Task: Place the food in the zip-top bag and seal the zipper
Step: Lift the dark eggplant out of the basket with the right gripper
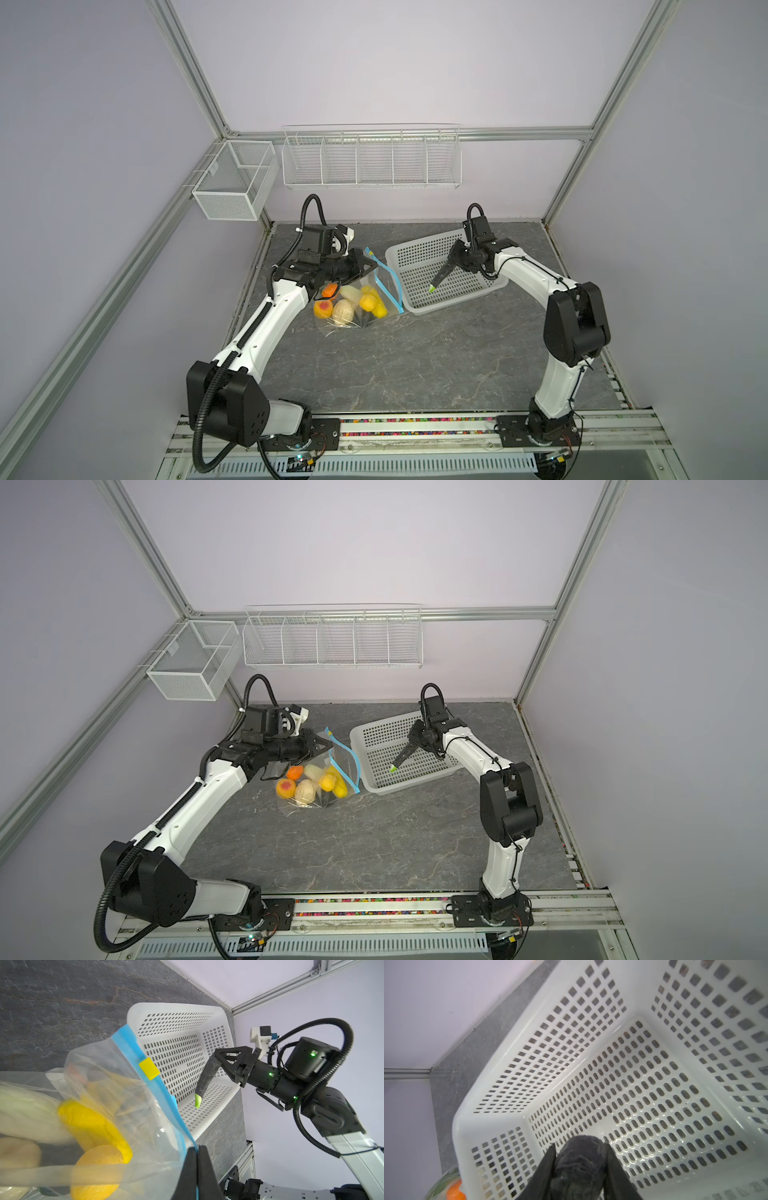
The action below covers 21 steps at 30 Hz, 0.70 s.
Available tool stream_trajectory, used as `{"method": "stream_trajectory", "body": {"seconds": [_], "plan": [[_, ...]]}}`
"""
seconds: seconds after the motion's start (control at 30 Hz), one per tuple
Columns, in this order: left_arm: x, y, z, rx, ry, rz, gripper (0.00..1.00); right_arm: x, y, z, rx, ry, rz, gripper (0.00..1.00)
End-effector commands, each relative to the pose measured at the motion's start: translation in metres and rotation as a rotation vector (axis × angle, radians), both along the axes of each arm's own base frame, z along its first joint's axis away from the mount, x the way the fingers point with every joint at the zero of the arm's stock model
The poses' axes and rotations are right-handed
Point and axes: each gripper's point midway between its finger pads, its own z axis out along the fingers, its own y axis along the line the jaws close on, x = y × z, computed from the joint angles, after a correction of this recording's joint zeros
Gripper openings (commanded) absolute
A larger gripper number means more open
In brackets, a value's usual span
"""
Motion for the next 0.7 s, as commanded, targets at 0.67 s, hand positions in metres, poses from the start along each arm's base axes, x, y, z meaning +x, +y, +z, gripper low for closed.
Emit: {"method": "stream_trajectory", "body": {"seconds": [0.67], "plan": [[0.007,0.001,0.014,-0.026,-0.043,0.023,0.00,-0.018,0.056,0.109,0.003,-0.400,0.034,0.25]]}}
